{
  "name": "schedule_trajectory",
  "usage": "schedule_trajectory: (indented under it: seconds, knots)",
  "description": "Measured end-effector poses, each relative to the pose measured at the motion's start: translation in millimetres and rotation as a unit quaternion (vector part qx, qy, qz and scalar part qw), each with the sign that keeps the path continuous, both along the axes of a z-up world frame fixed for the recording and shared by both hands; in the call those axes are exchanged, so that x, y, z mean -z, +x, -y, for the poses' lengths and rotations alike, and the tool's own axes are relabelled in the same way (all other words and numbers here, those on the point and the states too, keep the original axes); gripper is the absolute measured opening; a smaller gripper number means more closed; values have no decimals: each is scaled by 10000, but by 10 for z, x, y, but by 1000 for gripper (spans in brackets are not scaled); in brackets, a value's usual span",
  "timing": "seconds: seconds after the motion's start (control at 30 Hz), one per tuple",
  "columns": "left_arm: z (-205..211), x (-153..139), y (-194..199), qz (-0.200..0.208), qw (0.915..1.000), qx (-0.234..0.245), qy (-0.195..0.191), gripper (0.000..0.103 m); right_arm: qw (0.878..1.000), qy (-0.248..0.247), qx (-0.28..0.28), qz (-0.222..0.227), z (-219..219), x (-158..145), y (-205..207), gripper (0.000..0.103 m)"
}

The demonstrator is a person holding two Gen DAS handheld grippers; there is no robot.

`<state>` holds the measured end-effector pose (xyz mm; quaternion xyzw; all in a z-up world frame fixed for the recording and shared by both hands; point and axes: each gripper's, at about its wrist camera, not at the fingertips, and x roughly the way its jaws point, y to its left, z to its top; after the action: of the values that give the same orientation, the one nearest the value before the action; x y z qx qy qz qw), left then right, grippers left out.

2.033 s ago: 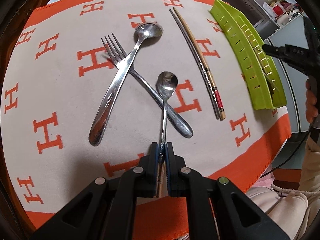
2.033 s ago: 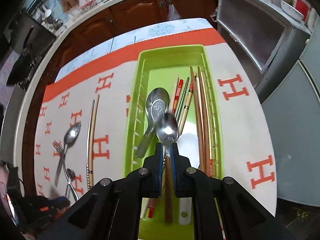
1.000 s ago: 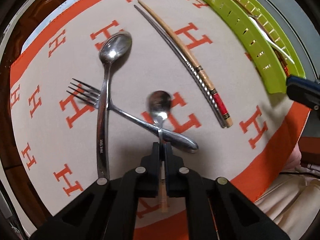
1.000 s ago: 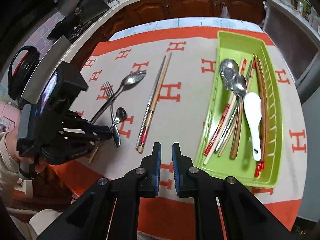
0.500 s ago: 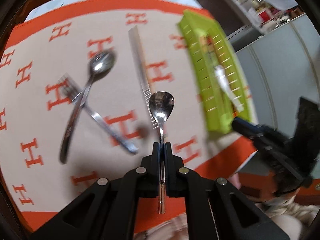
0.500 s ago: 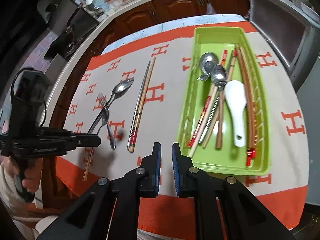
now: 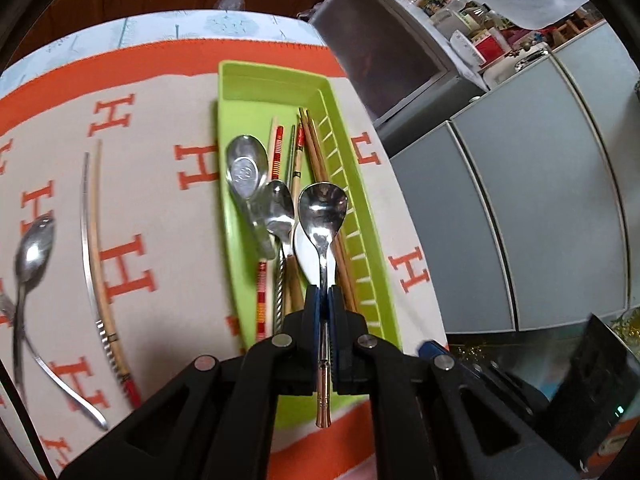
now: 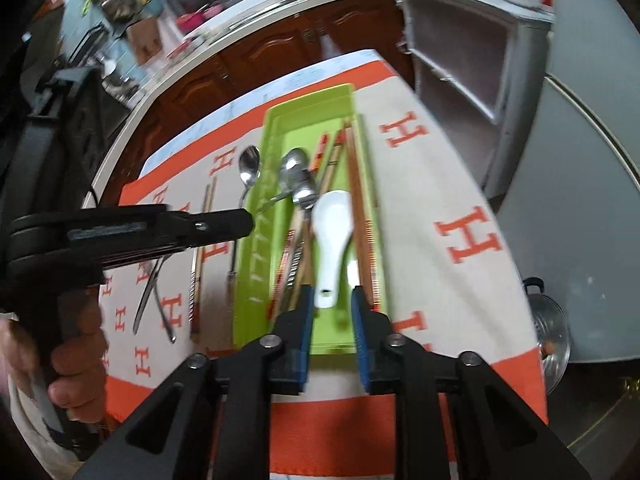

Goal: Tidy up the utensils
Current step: 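Lower the small steel spoon into the tray and open the left tool, then grasp the large steel spoon with the right tool while the left reaches toward the fork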

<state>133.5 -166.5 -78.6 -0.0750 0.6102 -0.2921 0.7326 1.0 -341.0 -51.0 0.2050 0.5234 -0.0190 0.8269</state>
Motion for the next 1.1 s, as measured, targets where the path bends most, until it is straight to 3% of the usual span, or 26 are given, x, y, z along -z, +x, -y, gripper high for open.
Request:
schedule_trajectory:
  seconds: [0.07,0.23,0.4,0.67,0.77,0.83,1.1]
  knots:
    - [31,65,-8,81,9999,-45,92,4,9999,-5,113,15,86,17,-20,28]
    - [-40,-1,-171,483,9984,12,299,49,9997,49,231,-25,153,86,-48,29]
    - [-278,-225,-455,1097,9923,-25,577,60,9998,73,181,-52,55,139,-28,29]
    - [-1014,-210,-753,1490,9806,-553,1148,62,9999,63,-99,-80,-215,144,-14,29]
    - [-1270,-203,-917,1970,9665,-721,1477,62,9996,43,-260,-99,-352,142,13,29]
    - [-1414,-195,-990,2135,9619,-781,1522,62,9991,12,-415,-113,-483,135,45,29]
    - [-1934,-147,-935,1566,9747,-1133,1124,62,9938,-257,-1066,166,-1119,-13,149,29]
